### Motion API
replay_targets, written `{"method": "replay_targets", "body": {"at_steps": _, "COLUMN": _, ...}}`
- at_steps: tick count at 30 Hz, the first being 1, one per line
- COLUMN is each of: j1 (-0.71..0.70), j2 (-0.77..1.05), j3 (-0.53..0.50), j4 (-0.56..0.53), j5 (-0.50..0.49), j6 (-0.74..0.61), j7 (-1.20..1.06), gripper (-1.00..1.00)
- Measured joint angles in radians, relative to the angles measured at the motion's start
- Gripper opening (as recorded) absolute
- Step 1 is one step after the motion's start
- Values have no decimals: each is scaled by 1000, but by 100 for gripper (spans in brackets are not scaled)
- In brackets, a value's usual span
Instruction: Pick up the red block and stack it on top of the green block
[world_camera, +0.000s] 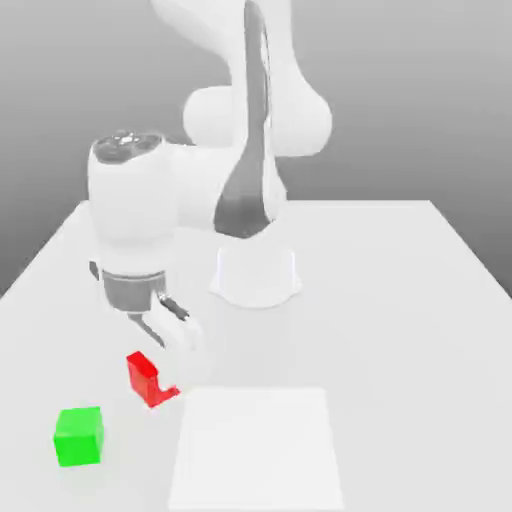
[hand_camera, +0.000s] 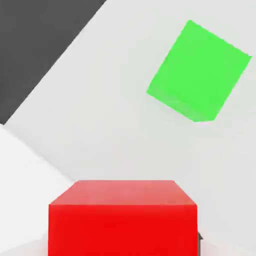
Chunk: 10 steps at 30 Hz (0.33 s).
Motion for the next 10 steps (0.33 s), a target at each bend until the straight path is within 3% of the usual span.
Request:
{"method": "replay_targets", "body": {"at_steps": 2, "j1": -41, "j2": 28, "j3": -19, "j4": 62, "j5": 6, "j6": -34, "j7": -18, "gripper": -100}}
{"method": "replay_targets", "body": {"at_steps": 6, "j1": -54, "j2": 157, "j3": -11, "j4": 90, "j5": 29, "j6": 66, "j7": -39, "gripper": -100}}
{"method": "replay_targets", "body": {"at_steps": 7, "j1": -57, "j2": 187, "j3": -7, "j4": 93, "j5": 35, "j6": 94, "j7": -43, "gripper": 100}}
{"method": "replay_targets", "body": {"at_steps": 10, "j1": -57, "j2": 187, "j3": -7, "j4": 93, "j5": 35, "j6": 94, "j7": -43, "gripper": 100}}
